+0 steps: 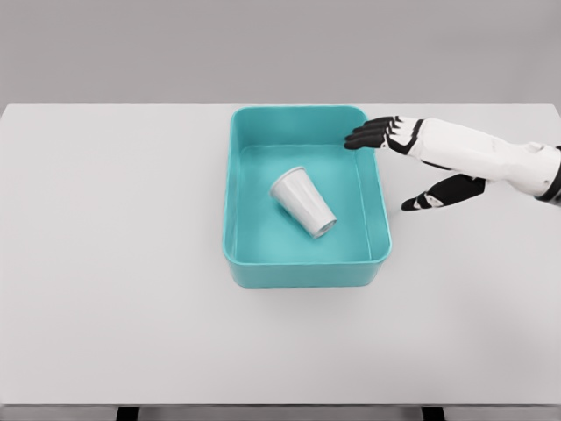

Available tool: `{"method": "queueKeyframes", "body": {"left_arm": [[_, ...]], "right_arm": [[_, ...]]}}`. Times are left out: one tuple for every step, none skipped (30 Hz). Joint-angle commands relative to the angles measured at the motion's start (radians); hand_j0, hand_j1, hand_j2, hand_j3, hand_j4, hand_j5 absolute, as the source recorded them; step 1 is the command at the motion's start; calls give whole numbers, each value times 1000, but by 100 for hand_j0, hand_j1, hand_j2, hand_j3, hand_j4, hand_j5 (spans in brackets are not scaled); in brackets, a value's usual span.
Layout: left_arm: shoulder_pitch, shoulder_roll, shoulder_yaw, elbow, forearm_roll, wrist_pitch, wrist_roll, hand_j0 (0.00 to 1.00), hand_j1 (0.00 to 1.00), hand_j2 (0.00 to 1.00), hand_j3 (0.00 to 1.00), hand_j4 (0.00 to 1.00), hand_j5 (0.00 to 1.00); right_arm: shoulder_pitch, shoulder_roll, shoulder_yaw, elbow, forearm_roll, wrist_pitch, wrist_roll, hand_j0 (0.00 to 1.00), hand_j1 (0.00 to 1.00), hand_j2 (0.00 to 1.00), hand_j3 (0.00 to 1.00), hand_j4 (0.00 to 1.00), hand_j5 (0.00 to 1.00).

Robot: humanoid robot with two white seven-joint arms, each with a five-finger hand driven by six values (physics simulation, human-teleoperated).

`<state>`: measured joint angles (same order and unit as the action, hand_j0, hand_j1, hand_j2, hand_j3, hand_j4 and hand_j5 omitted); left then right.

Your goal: Put the paper cup into the basket with your right arm

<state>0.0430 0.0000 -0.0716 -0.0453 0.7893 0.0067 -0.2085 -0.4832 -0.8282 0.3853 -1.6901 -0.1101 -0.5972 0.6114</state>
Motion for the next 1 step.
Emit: {"method": "queueKeyframes", "body": {"left_arm": [[0, 0, -2, 2, -2, -1, 1, 100, 100, 100, 100, 100, 100]], "right_arm": [[2, 6, -13, 0, -8, -7, -1, 100, 100, 100, 100, 100, 100]]}}
